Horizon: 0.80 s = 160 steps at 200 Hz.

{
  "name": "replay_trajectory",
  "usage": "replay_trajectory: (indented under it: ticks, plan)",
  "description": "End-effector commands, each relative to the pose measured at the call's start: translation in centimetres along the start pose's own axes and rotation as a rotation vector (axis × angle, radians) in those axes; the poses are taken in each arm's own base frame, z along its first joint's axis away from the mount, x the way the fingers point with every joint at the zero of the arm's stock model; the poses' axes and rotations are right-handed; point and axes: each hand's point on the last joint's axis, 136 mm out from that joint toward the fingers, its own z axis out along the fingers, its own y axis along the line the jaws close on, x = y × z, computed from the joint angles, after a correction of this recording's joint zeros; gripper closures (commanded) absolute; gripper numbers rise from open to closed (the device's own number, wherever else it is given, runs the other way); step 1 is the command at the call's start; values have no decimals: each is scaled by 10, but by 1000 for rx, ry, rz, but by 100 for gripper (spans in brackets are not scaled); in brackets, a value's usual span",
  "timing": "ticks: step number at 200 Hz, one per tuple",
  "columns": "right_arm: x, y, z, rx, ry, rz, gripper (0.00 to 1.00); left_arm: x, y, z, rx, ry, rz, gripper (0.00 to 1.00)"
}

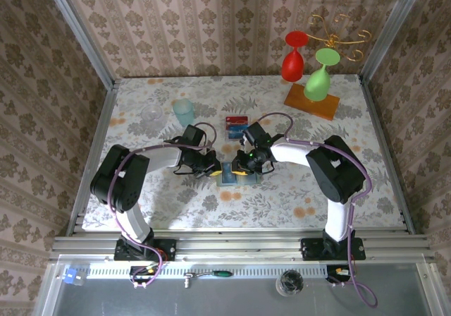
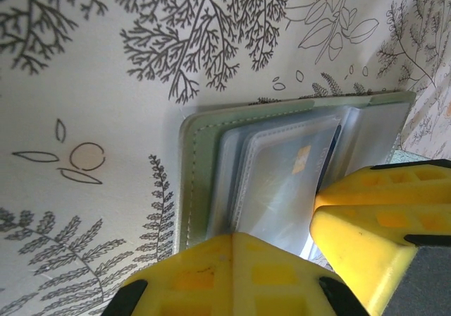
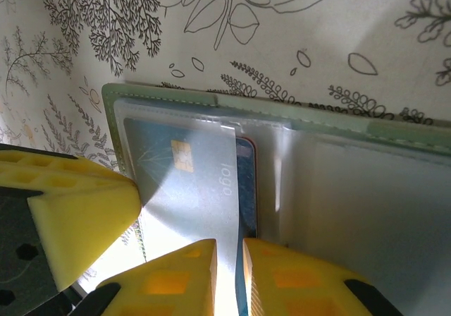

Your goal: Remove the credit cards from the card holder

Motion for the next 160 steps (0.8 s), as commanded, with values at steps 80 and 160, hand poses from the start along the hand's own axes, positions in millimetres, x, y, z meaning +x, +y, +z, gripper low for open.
replay_trajectory:
  ticks: [80,160]
  plan:
    - [2,4,10,-32,28,-13,89,-1,4,1,-26,11,9,100]
    - [4,-6,9,15,23,2,71,-1,4,1,-26,11,9,100]
